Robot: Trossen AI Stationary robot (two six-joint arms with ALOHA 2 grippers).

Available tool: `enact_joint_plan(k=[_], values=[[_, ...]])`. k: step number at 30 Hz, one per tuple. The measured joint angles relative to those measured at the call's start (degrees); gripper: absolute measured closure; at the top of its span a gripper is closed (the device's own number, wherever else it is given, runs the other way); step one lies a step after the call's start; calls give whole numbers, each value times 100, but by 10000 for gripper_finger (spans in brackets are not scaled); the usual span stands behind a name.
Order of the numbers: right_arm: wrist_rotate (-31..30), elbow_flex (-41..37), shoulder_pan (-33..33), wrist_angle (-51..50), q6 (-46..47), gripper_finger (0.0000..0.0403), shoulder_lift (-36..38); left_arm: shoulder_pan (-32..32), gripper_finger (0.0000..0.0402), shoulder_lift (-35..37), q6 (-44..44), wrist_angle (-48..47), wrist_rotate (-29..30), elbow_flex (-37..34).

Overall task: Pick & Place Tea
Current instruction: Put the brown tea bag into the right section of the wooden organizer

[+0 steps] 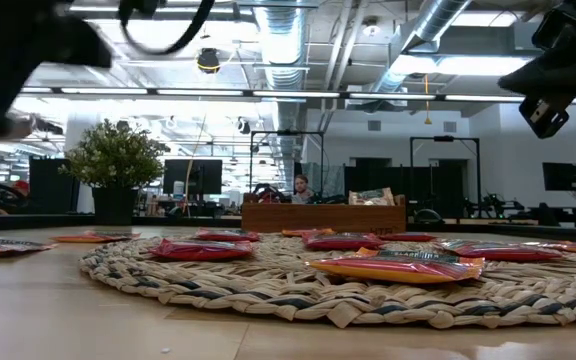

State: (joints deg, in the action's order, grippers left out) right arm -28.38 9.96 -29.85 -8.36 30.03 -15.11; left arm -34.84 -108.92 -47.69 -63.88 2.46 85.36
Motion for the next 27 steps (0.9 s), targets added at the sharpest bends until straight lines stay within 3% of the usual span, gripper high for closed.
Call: enact_joint_plan(k=[6, 13, 20, 27], values=[[265, 0, -2, 924, -171, 403, -19, 246, 401, 11, 860, -1137, 1275, 934], [293, 20, 4, 2064, -222, 388, -744, 949, 401, 17, 2491, -1307, 2642, 1700], [314, 632, 490, 2214, -500, 331, -1812, 1972, 401, 22, 4294, -332, 2973, 1889], [919, 1293, 1488, 2214, -1061, 301, -2819, 2739, 401, 22, 5521, 1131, 3011, 1891]])
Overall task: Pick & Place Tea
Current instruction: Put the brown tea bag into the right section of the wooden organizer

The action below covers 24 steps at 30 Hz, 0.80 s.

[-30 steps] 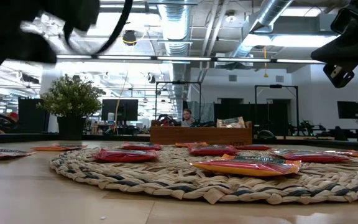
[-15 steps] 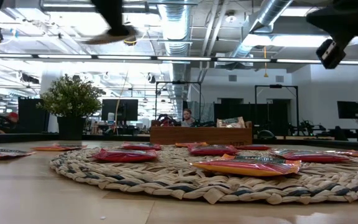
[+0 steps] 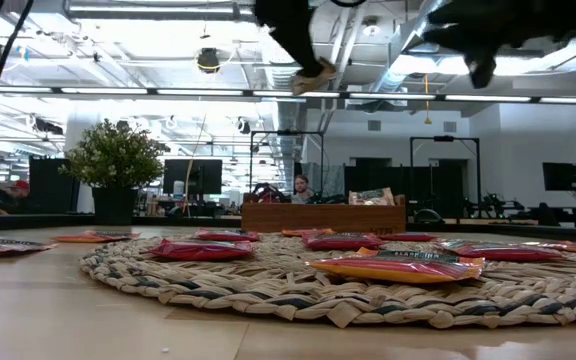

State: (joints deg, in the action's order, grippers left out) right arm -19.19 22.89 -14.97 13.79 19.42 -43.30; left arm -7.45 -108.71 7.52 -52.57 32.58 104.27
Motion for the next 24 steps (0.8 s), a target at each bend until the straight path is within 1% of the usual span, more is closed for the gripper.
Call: enact_joint_plan(k=[3, 6, 9, 13, 18, 24], values=[[326, 189, 522, 4, -53, 297, -389, 194, 401, 0, 356, 366, 37, 0], [894, 347, 1083, -10, -146, 293, -720, 280, 401, 0, 662, 517, 35, 0], [1469, 567, 1589, 2, -292, 287, -1028, 351, 401, 0, 864, 556, 26, 0], [1987, 884, 2124, -1, -543, 277, -1463, 451, 401, 0, 1006, 739, -80, 0], [2595, 1284, 2555, -4, -786, 264, -2022, 597, 401, 1, 1232, 818, -147, 0], [2823, 1666, 2825, -18, -894, 252, -2550, 760, 401, 1, 1271, 815, -151, 0]])
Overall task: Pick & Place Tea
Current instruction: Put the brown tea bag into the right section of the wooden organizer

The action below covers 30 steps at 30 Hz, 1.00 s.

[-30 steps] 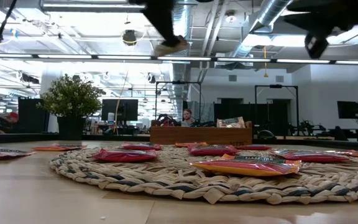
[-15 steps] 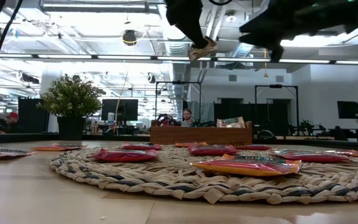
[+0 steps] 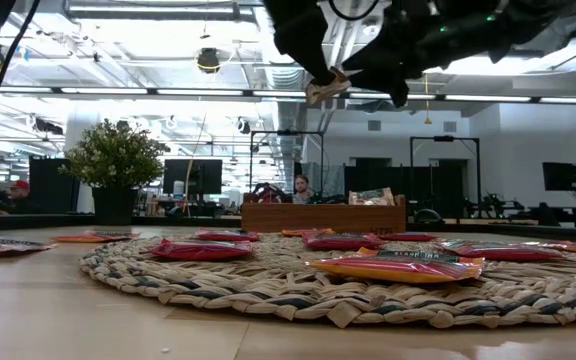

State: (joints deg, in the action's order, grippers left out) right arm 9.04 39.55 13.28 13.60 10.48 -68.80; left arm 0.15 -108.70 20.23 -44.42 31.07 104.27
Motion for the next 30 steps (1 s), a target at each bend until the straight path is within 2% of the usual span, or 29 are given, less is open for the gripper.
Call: enact_joint_plan(k=[7, 12, 23, 30], values=[[154, 350, 169, 6, -7, 246, -379, 63, 401, 1, 147, -2, -222, 0], [183, 519, 285, -365, -6, 260, -413, 63, 401, 1, 245, -11, -225, 0], [199, 604, 286, -588, -50, 333, -413, 71, 401, -3, 313, -13, -284, 0], [198, 606, 286, -592, -80, 396, -413, 71, 401, -7, 304, -17, -327, 0]])
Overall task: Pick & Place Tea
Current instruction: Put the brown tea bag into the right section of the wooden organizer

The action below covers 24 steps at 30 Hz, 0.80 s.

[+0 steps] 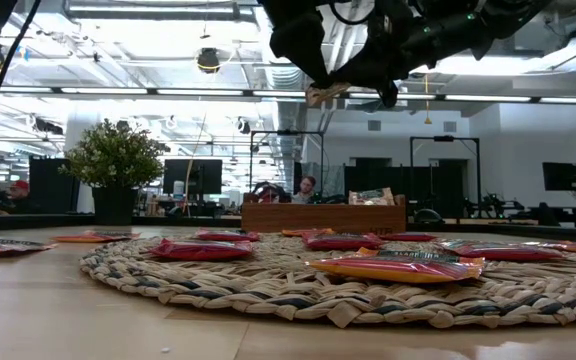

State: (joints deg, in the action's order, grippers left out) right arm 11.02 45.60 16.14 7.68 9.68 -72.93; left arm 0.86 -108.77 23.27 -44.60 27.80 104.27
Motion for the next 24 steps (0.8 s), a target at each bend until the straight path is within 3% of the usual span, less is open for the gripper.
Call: enact_joint_plan(k=[12, 24], values=[[-347, 4, -2, -60, 98, 402, 2, -3, 390, -11, -221, 31, 192, 0], [-825, 2, 7, -289, 270, 402, 0, -13, 260, -11, -312, -116, 922, 0]])
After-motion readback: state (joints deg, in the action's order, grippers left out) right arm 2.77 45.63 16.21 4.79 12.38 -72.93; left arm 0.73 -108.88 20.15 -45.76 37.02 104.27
